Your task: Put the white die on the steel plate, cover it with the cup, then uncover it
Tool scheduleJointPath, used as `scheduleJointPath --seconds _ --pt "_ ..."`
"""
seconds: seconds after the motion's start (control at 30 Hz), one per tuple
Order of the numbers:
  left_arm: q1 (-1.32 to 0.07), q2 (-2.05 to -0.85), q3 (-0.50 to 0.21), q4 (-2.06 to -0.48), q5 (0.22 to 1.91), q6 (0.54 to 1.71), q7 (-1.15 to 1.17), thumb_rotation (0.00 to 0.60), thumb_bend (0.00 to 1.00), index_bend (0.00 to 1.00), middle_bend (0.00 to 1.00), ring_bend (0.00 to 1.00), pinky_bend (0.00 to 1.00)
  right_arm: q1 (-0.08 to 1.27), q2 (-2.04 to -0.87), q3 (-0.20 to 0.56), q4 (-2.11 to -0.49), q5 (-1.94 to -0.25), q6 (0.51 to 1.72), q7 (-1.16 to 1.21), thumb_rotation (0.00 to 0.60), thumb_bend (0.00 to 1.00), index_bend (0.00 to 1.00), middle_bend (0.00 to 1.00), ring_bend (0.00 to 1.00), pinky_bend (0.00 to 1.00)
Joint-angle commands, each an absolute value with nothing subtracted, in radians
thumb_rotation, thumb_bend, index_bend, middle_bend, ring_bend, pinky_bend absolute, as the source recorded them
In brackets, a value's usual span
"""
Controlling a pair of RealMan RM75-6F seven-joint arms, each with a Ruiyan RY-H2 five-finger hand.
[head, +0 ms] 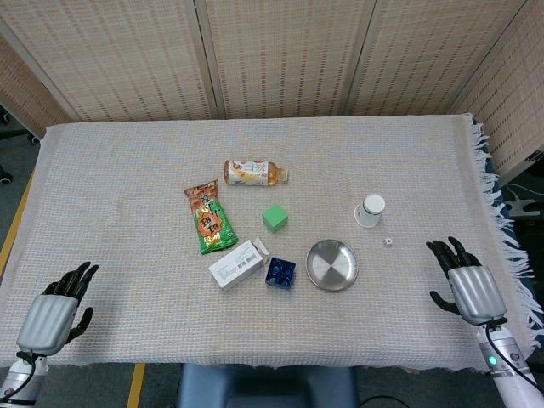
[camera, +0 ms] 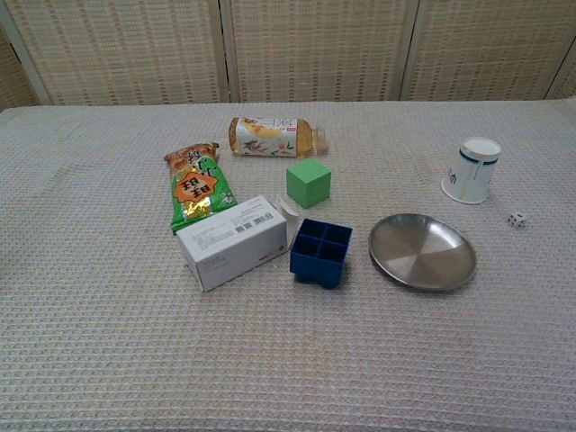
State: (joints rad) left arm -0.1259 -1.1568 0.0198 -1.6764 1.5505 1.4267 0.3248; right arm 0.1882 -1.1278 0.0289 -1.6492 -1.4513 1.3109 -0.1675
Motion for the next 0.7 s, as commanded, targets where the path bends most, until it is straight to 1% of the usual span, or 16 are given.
scheduleJointPath --seconds 0.03,0.37,0.4,0.43,0.47,0.5,0.53,0.57,0.6,0.7 --pt "-0.126 -1.156 0.019 -1.677 1.548 1.426 0.324 0.6 0.45 0.04 0.05 0.15 0.34 0.187 -1.126 0.028 -1.649 -1.456 1.315 -0.164 0.6 0.13 0.09 0.1 0.0 0.26" --pt "-0.124 -1.157 0.019 -1.679 1.554 1.432 0.325 0.6 0.45 0.04 0.05 0.15 0.34 0.182 -1.118 0.028 -1.649 -1.468 1.325 -0.139 0.6 0.13 0.09 0.1 0.0 0.26" --pt "-0.124 -1.157 0.019 -1.678 1.554 1.431 0.325 0.6 0.45 0.04 0.05 0.15 0.34 0.182 -1.118 0.028 -1.649 -1.468 1.326 -0.137 0.6 0.13 0.09 0.1 0.01 0.27" --pt "-0.125 -1.158 0.019 -1.677 1.554 1.43 0.325 0.6 0.45 0.04 0.05 0.15 0.34 0.182 -1.118 0.03 -1.649 -1.467 1.327 -0.135 0.6 0.13 0.09 0.13 0.05 0.29" --pt "-0.127 -1.159 0.018 -1.675 1.553 1.428 0.324 0.6 0.45 0.04 0.05 0.15 0.34 0.183 -1.119 0.033 -1.647 -1.466 1.329 -0.135 0.6 0.13 0.09 0.18 0.11 0.32" --pt "-0.128 -1.159 0.017 -1.673 1.551 1.424 0.324 0.6 0.45 0.04 0.05 0.15 0.34 0.183 -1.124 0.039 -1.641 -1.462 1.335 -0.142 0.6 0.13 0.1 0.29 0.23 0.37" --pt "-0.13 -1.16 0.016 -1.672 1.547 1.42 0.323 0.6 0.45 0.04 0.05 0.15 0.34 0.182 -1.132 0.05 -1.632 -1.45 1.344 -0.156 0.6 0.13 0.11 0.35 0.31 0.41" --pt "-0.129 -1.159 0.017 -1.673 1.546 1.419 0.323 0.6 0.45 0.04 0.05 0.15 0.34 0.184 -1.141 0.061 -1.627 -1.428 1.343 -0.171 0.6 0.13 0.12 0.43 0.4 0.48" --pt "-0.129 -1.158 0.018 -1.675 1.55 1.421 0.323 0.6 0.45 0.04 0.05 0.15 0.34 0.186 -1.15 0.07 -1.626 -1.411 1.341 -0.187 0.6 0.13 0.14 0.5 0.47 0.54" --pt "-0.125 -1.157 0.022 -1.676 1.562 1.432 0.323 0.6 0.45 0.04 0.05 0.15 0.34 0.196 -1.171 0.088 -1.608 -1.4 1.347 -0.2 0.6 0.13 0.21 0.64 0.62 0.66"
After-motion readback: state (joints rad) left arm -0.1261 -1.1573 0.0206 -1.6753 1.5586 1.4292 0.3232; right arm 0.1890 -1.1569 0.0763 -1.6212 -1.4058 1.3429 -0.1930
